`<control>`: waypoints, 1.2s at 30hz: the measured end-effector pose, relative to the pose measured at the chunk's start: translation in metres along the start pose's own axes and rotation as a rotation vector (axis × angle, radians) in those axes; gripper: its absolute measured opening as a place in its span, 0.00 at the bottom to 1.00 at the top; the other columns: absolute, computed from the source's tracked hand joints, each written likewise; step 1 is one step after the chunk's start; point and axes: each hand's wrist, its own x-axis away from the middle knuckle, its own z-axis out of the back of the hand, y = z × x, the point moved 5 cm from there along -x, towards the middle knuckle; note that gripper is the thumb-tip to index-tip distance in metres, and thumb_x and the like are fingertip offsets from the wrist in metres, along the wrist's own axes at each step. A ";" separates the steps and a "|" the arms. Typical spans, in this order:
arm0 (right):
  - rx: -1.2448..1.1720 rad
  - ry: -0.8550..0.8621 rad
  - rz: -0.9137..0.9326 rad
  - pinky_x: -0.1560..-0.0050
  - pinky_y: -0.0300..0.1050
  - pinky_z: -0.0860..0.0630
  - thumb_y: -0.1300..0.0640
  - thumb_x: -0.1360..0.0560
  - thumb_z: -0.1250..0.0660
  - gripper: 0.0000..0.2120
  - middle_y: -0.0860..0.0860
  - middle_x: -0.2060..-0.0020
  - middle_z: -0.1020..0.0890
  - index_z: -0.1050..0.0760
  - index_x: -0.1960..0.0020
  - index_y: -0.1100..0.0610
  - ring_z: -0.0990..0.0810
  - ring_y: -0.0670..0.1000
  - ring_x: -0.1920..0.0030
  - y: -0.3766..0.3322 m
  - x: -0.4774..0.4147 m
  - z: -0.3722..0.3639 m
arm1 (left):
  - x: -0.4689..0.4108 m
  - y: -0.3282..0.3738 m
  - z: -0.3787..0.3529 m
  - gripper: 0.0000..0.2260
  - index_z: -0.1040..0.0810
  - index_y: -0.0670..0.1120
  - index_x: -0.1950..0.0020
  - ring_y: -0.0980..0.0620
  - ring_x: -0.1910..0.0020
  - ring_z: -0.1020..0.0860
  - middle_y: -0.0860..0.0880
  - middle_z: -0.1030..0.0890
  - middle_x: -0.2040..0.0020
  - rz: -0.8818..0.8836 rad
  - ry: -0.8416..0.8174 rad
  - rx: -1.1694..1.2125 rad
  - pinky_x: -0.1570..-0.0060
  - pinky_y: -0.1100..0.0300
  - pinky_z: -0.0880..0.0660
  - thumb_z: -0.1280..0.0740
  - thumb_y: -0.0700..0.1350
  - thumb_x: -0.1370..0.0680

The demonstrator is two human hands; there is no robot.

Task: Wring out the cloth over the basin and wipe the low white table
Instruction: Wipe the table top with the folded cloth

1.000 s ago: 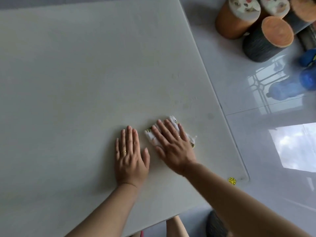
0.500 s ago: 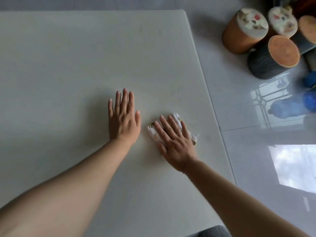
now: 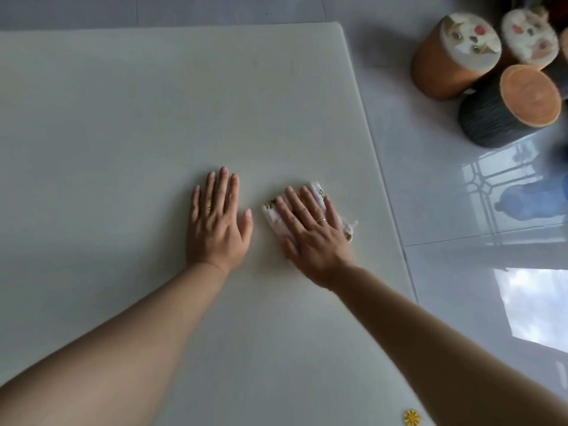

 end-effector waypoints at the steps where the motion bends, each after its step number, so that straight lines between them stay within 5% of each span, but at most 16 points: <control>1: 0.040 -0.002 0.086 0.26 0.57 0.51 0.43 0.22 0.49 0.28 0.50 0.24 0.43 0.45 0.24 0.49 0.48 0.54 0.24 0.013 -0.001 0.003 | 0.000 0.000 0.000 0.28 0.40 0.42 0.24 0.44 0.24 0.43 0.42 0.40 0.24 0.001 0.001 -0.005 0.26 0.46 0.47 0.50 0.53 0.22; 3: 0.053 0.010 0.017 0.25 0.56 0.52 0.43 0.22 0.49 0.28 0.50 0.24 0.43 0.46 0.24 0.49 0.49 0.52 0.24 0.038 -0.012 0.007 | 0.000 -0.001 0.000 0.28 0.40 0.42 0.24 0.44 0.24 0.42 0.42 0.40 0.24 0.009 -0.001 -0.017 0.26 0.47 0.48 0.49 0.53 0.22; 7: -0.084 0.064 -0.550 0.27 0.55 0.66 0.45 0.22 0.51 0.30 0.49 0.23 0.54 0.56 0.23 0.48 0.59 0.51 0.24 0.040 -0.048 0.000 | 0.000 0.000 0.000 0.28 0.41 0.43 0.24 0.45 0.24 0.44 0.43 0.41 0.23 0.023 -0.017 -0.028 0.25 0.47 0.49 0.49 0.52 0.22; 9: -0.121 0.069 -0.664 0.28 0.57 0.69 0.45 0.22 0.52 0.31 0.50 0.23 0.56 0.58 0.23 0.50 0.60 0.53 0.24 0.023 -0.063 -0.002 | 0.000 -0.001 -0.001 0.28 0.41 0.43 0.24 0.45 0.23 0.45 0.44 0.42 0.23 0.019 -0.036 -0.038 0.25 0.47 0.49 0.50 0.53 0.22; 13: -0.103 0.028 -0.307 0.28 0.56 0.67 0.44 0.22 0.51 0.30 0.49 0.23 0.53 0.55 0.23 0.49 0.59 0.52 0.24 -0.010 -0.077 0.001 | 0.000 -0.001 0.000 0.28 0.41 0.43 0.24 0.45 0.24 0.44 0.43 0.41 0.23 0.021 -0.043 -0.039 0.25 0.47 0.48 0.51 0.54 0.21; 17: 0.054 -0.008 0.111 0.25 0.56 0.55 0.42 0.21 0.52 0.28 0.48 0.24 0.46 0.49 0.24 0.48 0.51 0.52 0.24 0.023 -0.077 0.012 | 0.000 -0.001 -0.001 0.28 0.42 0.43 0.23 0.46 0.23 0.45 0.44 0.42 0.23 0.022 -0.058 -0.048 0.25 0.47 0.48 0.50 0.53 0.22; 19: 0.050 0.004 0.040 0.25 0.54 0.57 0.42 0.21 0.51 0.27 0.48 0.23 0.47 0.50 0.24 0.47 0.52 0.51 0.23 0.044 -0.090 0.015 | 0.000 0.000 -0.001 0.28 0.42 0.43 0.23 0.46 0.23 0.45 0.44 0.43 0.23 0.028 -0.063 -0.054 0.25 0.47 0.49 0.50 0.53 0.22; 25: -0.166 0.070 -0.657 0.28 0.58 0.68 0.45 0.21 0.54 0.29 0.51 0.23 0.55 0.56 0.23 0.51 0.60 0.54 0.24 0.026 -0.145 0.010 | -0.001 0.002 0.001 0.28 0.40 0.42 0.24 0.43 0.24 0.42 0.42 0.40 0.24 0.034 -0.061 -0.019 0.26 0.45 0.45 0.48 0.52 0.23; 27: -0.204 0.072 -0.570 0.29 0.58 0.69 0.46 0.21 0.53 0.28 0.52 0.23 0.54 0.55 0.23 0.52 0.60 0.55 0.24 -0.004 -0.161 0.008 | -0.001 0.001 0.001 0.28 0.39 0.41 0.25 0.42 0.26 0.39 0.41 0.38 0.25 0.036 -0.053 -0.008 0.27 0.44 0.43 0.47 0.51 0.23; 32: -0.027 0.031 0.085 0.26 0.55 0.59 0.44 0.20 0.51 0.26 0.49 0.23 0.46 0.49 0.24 0.48 0.52 0.52 0.23 -0.003 -0.164 0.021 | -0.001 0.001 0.002 0.27 0.38 0.40 0.25 0.42 0.26 0.38 0.41 0.37 0.25 0.018 -0.044 -0.033 0.28 0.44 0.42 0.48 0.52 0.22; 34: 0.046 0.023 0.103 0.26 0.55 0.57 0.43 0.20 0.52 0.26 0.47 0.23 0.46 0.50 0.24 0.46 0.52 0.51 0.23 0.034 -0.169 0.026 | -0.002 -0.001 0.004 0.27 0.37 0.41 0.26 0.42 0.26 0.38 0.41 0.37 0.25 -0.004 -0.033 0.003 0.29 0.44 0.43 0.48 0.52 0.22; 36: 0.006 0.017 -0.105 0.26 0.56 0.60 0.44 0.20 0.54 0.26 0.46 0.23 0.50 0.53 0.24 0.45 0.55 0.49 0.23 0.067 -0.182 0.030 | -0.009 -0.004 0.008 0.26 0.35 0.40 0.27 0.42 0.26 0.38 0.41 0.36 0.26 -0.017 -0.001 0.059 0.29 0.45 0.44 0.47 0.52 0.22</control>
